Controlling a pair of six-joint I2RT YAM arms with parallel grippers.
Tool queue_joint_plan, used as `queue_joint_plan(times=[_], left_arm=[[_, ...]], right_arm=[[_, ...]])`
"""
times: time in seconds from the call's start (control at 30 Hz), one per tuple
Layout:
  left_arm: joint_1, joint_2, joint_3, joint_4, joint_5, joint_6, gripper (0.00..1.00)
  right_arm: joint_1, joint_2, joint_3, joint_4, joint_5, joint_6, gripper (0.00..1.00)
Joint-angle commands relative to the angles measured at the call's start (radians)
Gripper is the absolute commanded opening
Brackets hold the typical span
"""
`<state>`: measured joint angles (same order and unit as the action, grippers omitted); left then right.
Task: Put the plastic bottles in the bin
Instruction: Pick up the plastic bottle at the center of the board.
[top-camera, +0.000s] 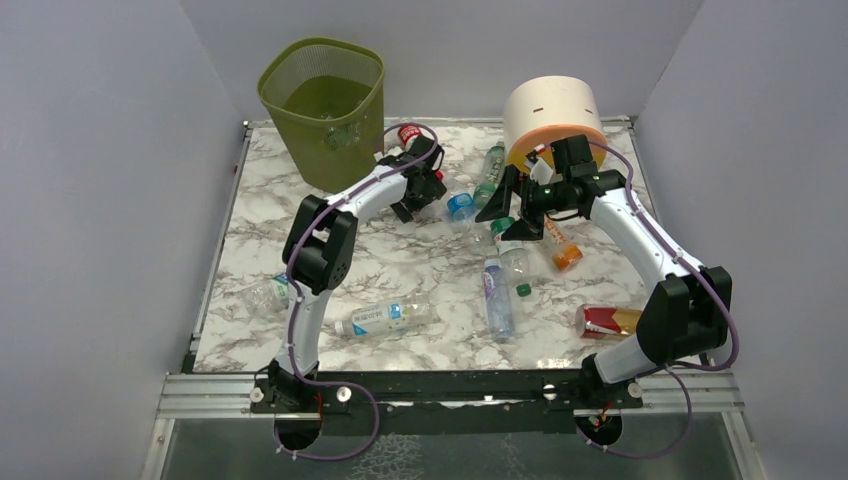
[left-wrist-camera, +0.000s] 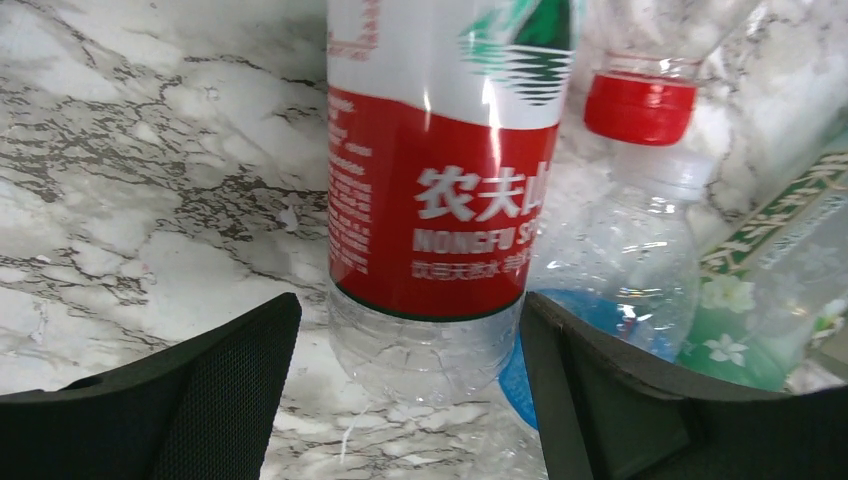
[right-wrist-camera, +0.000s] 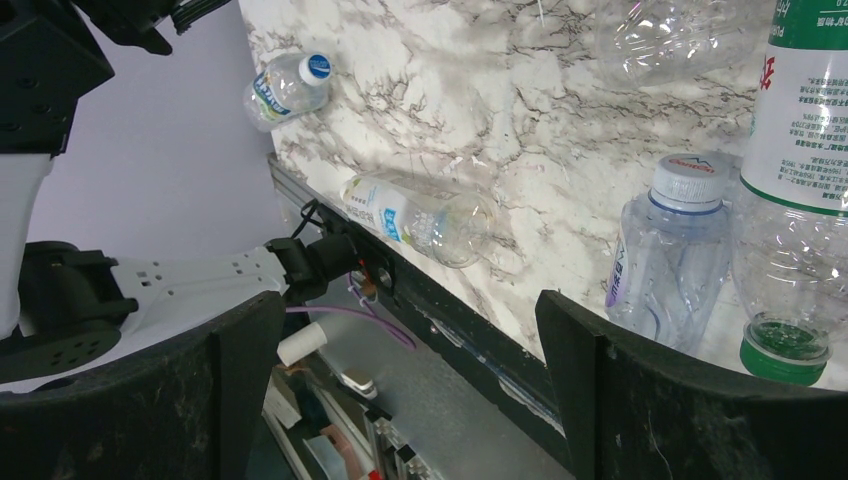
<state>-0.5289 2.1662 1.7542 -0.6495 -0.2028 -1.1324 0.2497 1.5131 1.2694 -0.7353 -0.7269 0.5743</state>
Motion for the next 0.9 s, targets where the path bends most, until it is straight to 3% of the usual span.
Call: queue_joint_plan(times=[0.0, 0.2, 0.4, 0.87], left_arm=[[-0.007, 0.023, 0.025, -0.050, -0.029, 0.019, 0.84], [-0.012, 0.012, 0.003, -0.055, -0.025, 0.042, 0.77], [-0.033, -0.017, -0.034, -0.056, -0.020, 0.073, 0.64], [-0.096, -0.182, -0.183, -0.054, 0.049, 0.158, 0.63]], right_arm=[[0.005, 0.000, 0.007, -0.015, 0.009, -0.014, 1.00], [0.006, -0.001, 0.005, -0.013, 0.008, -0.015, 1.00], [0.005, -0.002, 0.005, -0.011, 0.007, -0.015, 1.00], [0.005, -0.016, 0.003, -0.016, 0.002, -0.016, 1.00]])
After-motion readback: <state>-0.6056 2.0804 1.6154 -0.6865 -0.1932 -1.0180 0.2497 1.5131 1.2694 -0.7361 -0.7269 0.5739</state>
